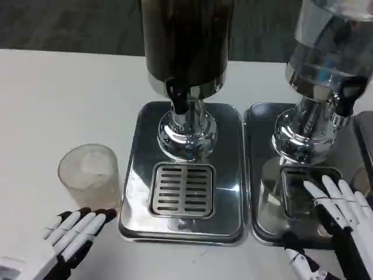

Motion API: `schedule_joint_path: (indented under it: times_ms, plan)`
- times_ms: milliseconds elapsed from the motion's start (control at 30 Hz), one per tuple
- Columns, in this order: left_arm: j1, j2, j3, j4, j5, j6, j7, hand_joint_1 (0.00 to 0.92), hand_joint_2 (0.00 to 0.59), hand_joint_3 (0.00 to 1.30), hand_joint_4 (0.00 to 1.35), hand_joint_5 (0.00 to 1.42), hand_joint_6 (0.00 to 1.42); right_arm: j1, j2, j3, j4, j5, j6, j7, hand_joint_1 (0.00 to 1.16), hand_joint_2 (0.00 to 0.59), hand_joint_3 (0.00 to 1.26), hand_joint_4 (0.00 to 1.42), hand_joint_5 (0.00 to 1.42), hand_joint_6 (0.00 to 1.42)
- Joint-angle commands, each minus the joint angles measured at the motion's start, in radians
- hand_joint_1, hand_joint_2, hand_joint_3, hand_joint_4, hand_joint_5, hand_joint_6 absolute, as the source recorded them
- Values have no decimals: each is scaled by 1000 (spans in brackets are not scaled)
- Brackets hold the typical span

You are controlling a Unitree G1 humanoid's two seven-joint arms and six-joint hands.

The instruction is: Grasp the cup under the faucet to collect the drink, then remove the cup.

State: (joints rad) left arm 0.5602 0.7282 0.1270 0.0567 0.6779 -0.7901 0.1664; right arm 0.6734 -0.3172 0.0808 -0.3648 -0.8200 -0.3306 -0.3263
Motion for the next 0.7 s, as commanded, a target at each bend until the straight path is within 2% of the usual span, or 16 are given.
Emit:
schedule_joint_path:
  times_ms: [33,400,700]
  plan:
    - [6,3,-4,-6,-2,8,-14,0,61,0,0,0,0,8,-3,-10,-4,14,-9,-3,279,396,156,43,14,17]
    - [3,-4,-2,6,-16,-1,-8,0,61,0,0,0,0,4,-4,-10,-4,27,-7,3,279,396,156,43,14,17]
    - [-17,-32,44,72,-94,-105,67,0,65,0,0,0,0,16,1,-6,-6,29,-8,-1,279,396,156,43,14,17]
